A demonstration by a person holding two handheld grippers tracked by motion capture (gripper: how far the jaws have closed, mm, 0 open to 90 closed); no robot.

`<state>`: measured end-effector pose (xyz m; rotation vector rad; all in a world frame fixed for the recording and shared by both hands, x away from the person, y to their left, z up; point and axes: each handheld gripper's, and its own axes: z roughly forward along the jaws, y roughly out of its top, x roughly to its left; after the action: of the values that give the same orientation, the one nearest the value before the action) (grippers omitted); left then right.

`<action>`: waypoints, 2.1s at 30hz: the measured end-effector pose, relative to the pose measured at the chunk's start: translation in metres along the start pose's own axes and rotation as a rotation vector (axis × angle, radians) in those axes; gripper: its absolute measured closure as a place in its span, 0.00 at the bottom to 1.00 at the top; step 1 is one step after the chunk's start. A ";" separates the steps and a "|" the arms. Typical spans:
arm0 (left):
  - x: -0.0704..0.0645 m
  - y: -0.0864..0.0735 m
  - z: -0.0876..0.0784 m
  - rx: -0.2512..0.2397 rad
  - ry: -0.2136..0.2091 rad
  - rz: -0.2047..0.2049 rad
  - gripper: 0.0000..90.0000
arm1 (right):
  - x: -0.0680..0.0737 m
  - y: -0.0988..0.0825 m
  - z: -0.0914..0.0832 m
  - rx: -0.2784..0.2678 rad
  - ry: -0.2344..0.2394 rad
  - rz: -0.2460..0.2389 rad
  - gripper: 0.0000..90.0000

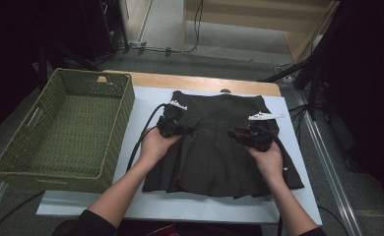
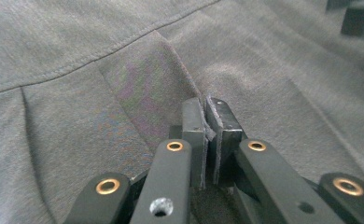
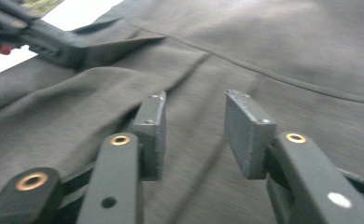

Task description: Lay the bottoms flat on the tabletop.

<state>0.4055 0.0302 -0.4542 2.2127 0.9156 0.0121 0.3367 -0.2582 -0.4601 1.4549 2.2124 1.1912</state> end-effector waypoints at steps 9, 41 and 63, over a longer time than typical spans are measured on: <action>-0.005 0.003 -0.005 -0.005 0.017 0.009 0.97 | 0.035 0.006 0.020 0.011 0.066 -0.051 0.85; -0.022 0.003 -0.006 -0.025 -0.021 0.006 0.91 | 0.109 -0.010 0.067 0.120 0.166 -0.207 0.97; -0.005 -0.028 -0.038 -0.043 0.009 -0.020 0.80 | 0.095 -0.017 0.038 0.076 0.121 -0.180 0.92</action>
<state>0.3746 0.0646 -0.4424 2.1650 0.9341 0.0317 0.3026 -0.1611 -0.4755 1.2075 2.4349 1.1757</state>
